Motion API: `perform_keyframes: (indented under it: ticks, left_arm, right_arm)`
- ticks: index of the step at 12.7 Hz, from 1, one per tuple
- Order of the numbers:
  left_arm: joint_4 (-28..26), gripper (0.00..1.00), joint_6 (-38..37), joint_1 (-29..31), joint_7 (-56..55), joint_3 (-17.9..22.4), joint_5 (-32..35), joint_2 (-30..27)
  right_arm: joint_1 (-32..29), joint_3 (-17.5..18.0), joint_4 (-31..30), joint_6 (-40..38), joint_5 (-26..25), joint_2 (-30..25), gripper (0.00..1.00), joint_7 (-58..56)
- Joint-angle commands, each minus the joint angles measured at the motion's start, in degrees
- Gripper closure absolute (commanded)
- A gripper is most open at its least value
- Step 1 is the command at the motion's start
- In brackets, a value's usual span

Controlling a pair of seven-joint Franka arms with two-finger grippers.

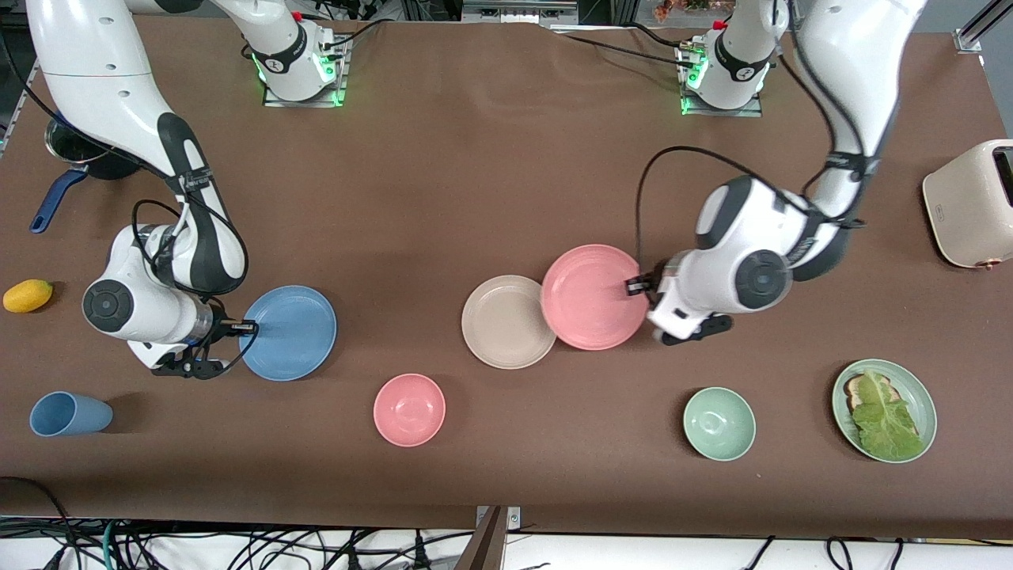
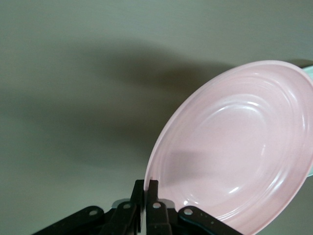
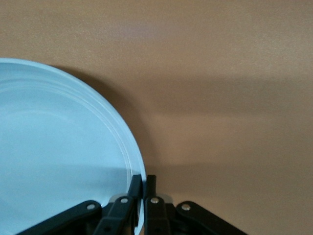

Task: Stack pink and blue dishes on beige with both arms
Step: 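Lower the pink plate onto the beige plate and open the left gripper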

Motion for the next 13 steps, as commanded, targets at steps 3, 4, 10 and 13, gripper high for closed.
perform_keyframes:
  ticks: [3,4,10,13]
  left_arm:
    - [5.3,1.0,8.2,-8.2,-6.3,1.9,1.9,5.9]
    - [6.5,1.0,9.9,-10.3,-8.2,3.3,2.8,7.6]
    - [10.8,0.1,10.4,-15.9,-11.0,8.9,2.9,10.7]
    - [10.8,0.0,9.6,-15.7,-11.5,9.2,3.6,9.3]
  right_arm:
    - [-0.1,0.6,0.9,-1.2,0.4,-1.1,1.0,-1.0]
    - [0.2,0.6,2.0,-3.3,0.3,-2.1,1.0,-1.0]
    - [0.4,2.7,19.8,-25.8,0.5,-4.2,1.0,-1.5]
    - [0.4,4.4,24.5,-32.0,0.5,-5.1,1.0,-1.4]
